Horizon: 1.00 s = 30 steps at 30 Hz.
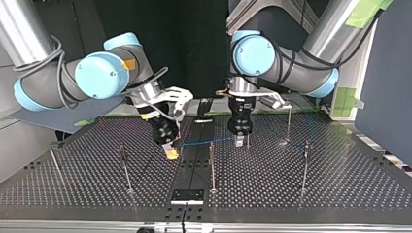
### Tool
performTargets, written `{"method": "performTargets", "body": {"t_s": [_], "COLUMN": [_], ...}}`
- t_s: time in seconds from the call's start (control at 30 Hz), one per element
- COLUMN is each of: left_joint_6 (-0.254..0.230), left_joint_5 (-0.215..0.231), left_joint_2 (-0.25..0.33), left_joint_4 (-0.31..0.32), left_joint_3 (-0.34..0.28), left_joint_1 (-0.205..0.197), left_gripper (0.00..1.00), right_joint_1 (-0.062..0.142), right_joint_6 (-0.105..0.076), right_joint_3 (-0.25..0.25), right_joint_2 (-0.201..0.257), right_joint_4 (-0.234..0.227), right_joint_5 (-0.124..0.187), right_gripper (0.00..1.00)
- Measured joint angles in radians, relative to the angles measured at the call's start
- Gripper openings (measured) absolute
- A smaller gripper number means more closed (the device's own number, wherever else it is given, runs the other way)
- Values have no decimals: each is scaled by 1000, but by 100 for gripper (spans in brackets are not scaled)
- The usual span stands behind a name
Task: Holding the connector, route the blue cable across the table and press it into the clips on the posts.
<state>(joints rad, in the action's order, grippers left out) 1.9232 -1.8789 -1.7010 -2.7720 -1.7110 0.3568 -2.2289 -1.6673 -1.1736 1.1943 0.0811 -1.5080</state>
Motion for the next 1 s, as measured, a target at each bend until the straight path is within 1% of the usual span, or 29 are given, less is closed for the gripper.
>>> {"method": "performTargets", "body": {"t_s": [0.13, 0.23, 0.47, 0.67, 0.83, 1.0], "left_joint_6": [5, 6, 3, 1, 1, -1], "left_joint_5": [27, 40, 52, 66, 71, 92], "left_joint_2": [37, 41, -9, -54, -65, -87], "left_joint_4": [12, 15, 19, 35, 31, 18], "left_joint_3": [7, 17, 27, 40, 73, 105], "left_joint_1": [0, 1, -4, -8, -20, -29], "left_gripper": [0, 0, 0, 0, 0, 0], "right_joint_1": [3, 8, 9, 15, 25, 37], "right_joint_6": [-2, -8, -13, -13, -13, -13], "right_joint_3": [0, 0, 0, 0, 1, 1], "right_joint_2": [13, 10, -13, -21, -25, -42], "right_joint_4": [0, 0, -1, -5, -9, -13], "right_joint_5": [2, 12, 23, 43, 58, 68], "right_gripper": [0, 0, 0, 0, 0, 0]}}
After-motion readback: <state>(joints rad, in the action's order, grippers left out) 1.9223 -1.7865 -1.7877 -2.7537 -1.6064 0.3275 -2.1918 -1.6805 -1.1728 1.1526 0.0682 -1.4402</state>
